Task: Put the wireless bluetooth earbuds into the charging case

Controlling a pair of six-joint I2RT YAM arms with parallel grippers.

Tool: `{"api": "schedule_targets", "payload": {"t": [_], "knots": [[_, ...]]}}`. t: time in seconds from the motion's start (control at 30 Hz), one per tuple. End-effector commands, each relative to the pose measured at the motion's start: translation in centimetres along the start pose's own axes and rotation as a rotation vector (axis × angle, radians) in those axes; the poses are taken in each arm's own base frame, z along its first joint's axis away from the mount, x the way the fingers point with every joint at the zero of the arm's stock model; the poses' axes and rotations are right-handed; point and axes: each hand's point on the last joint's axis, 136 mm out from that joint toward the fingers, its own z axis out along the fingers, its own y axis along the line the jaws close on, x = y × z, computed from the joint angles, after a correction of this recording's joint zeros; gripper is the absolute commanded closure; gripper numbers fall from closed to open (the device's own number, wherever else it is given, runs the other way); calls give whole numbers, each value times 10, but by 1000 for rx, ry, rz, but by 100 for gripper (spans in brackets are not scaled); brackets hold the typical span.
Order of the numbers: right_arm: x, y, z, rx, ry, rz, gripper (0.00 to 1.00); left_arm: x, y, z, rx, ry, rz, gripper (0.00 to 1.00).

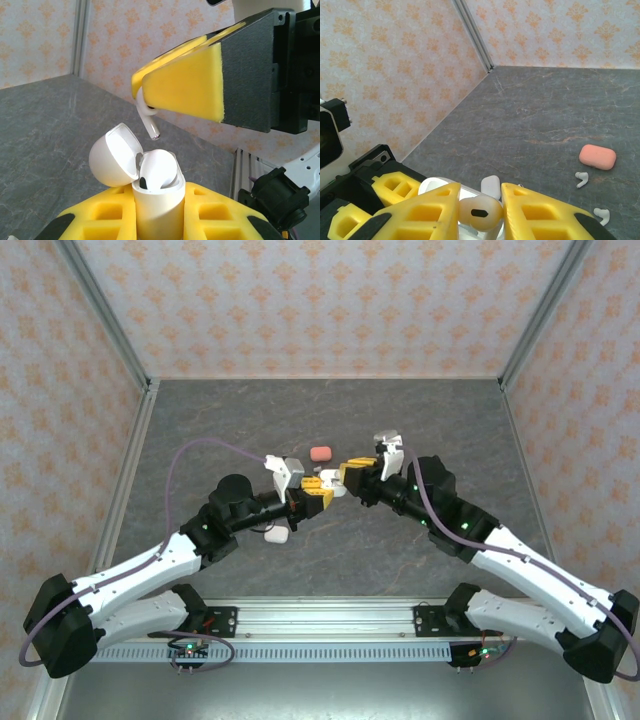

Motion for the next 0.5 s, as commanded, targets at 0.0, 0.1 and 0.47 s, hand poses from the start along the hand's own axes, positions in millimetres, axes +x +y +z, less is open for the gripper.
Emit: {"api": "schedule_targets", "payload": {"t": [0.0,0.1,0.47], "knots": [[-5,6,2,-24,-24,-12,75,-31,-16,-1,53,-83,32,100],[-1,4,3,-20,-14,-8,75,-33,-14,-1,44,-94,27,100],[12,0,5,-15,18,1,75,-35,-6,0,1,-113,4,100]]}}
